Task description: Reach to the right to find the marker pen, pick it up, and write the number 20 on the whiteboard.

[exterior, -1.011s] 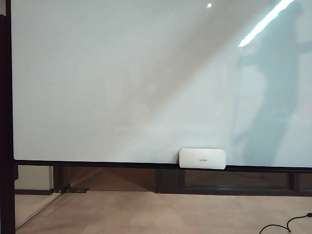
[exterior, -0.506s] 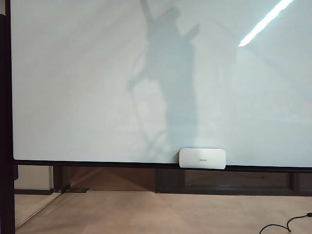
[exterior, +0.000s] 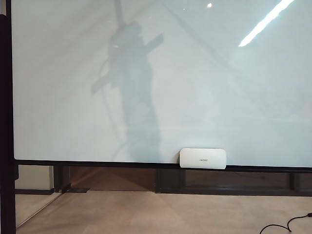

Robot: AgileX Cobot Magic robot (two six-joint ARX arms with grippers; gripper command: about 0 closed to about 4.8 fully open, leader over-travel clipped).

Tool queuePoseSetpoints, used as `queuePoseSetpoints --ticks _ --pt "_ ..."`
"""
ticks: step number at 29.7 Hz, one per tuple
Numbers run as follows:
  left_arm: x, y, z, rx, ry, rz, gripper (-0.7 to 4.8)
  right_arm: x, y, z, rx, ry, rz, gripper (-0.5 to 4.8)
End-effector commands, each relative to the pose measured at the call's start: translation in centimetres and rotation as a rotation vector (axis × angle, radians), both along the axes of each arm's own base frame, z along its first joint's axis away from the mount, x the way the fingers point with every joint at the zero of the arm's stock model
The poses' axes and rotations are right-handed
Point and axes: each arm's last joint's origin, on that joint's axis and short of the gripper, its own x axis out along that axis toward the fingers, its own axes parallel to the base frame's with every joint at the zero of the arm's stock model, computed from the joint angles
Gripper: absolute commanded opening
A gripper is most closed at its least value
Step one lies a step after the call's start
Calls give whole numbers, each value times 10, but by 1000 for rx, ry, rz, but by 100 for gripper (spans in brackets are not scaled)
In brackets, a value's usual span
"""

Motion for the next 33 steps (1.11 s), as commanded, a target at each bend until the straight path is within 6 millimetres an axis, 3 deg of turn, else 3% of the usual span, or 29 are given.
queuePoseSetpoints --ticks 1,14,33 --pt "-1 0 1 7 -10 -11 12 2 -2 0 -12 13 -17 -1" --pt "0 -1 -3 54 17 -11 12 2 -10 1 -39 31 -260 -2" --pt "0 -2 -3 67 16 -54 12 5 -13 0 -47 30 -281 -2"
